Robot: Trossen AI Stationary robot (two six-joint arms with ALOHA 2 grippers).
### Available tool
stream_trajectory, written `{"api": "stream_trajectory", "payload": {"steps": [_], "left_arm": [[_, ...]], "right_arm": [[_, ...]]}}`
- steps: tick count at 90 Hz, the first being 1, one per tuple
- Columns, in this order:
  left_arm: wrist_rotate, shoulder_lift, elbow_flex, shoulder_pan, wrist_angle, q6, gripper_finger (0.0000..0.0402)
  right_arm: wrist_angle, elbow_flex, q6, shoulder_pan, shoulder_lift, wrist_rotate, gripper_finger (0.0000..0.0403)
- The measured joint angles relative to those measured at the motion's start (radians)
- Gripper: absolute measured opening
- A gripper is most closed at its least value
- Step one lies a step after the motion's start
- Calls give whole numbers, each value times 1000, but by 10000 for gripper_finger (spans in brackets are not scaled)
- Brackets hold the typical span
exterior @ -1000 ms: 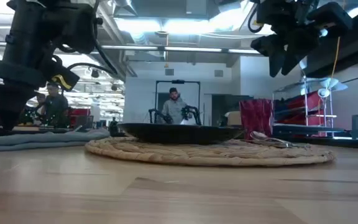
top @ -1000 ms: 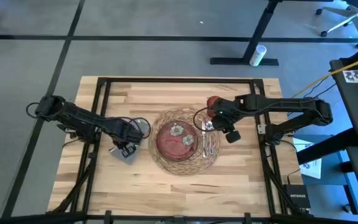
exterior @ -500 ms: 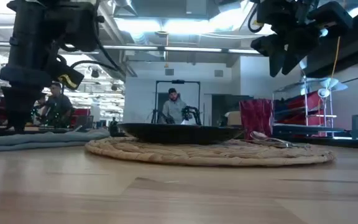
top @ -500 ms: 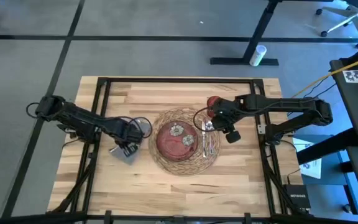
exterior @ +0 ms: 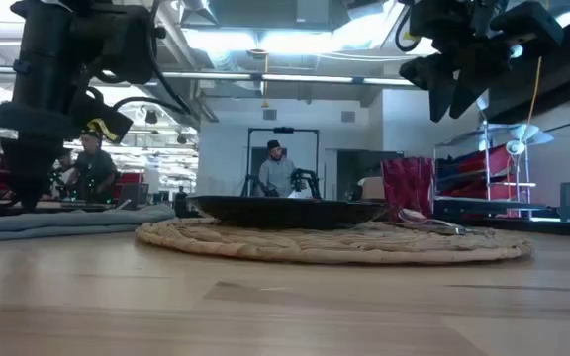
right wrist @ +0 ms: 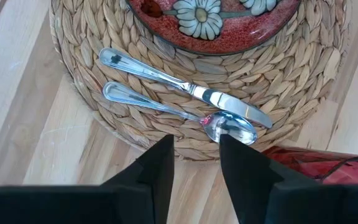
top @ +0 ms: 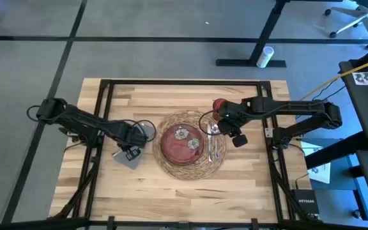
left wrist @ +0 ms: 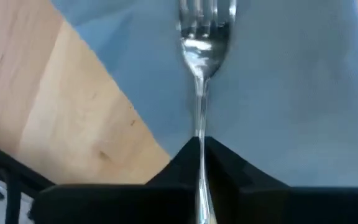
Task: Set table place
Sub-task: Adjust the silver spoon on the gray table napkin
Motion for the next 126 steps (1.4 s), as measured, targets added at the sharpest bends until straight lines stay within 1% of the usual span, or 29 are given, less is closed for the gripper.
{"api": "stream_trajectory", "payload": {"steps": [11,22,35,52,58,64,71,78,84,98,109,126], "left_arm": [[1,0,0,-3,24,-44,2],[2,0,0,-16,48,-16,9],[-2,0,0,-24,57,-104,53],[-17,0,0,-24,48,-120,123],[-14,0,0,-24,45,-124,140],[-12,0,0,-24,37,-107,148],[-11,4,0,-22,11,-105,148],[-11,7,-2,-21,-20,-100,139],[2,7,-20,-21,-3,-97,129],[76,7,-93,-22,65,-104,108],[83,4,-115,-21,77,-109,98],[82,4,-101,-21,67,-114,85]], "right_arm": [[0,0,0,0,0,0,115],[0,0,0,0,0,0,115],[0,0,0,0,0,0,115],[0,0,0,0,0,0,115],[0,0,0,0,0,-1,115],[0,0,0,0,0,0,115],[-1,0,0,0,0,-1,115],[-1,0,0,0,0,-1,115],[-1,0,0,0,0,-1,115],[-1,0,0,0,0,-1,115],[-1,0,0,0,0,-1,115],[0,0,0,0,0,-1,115]]}}
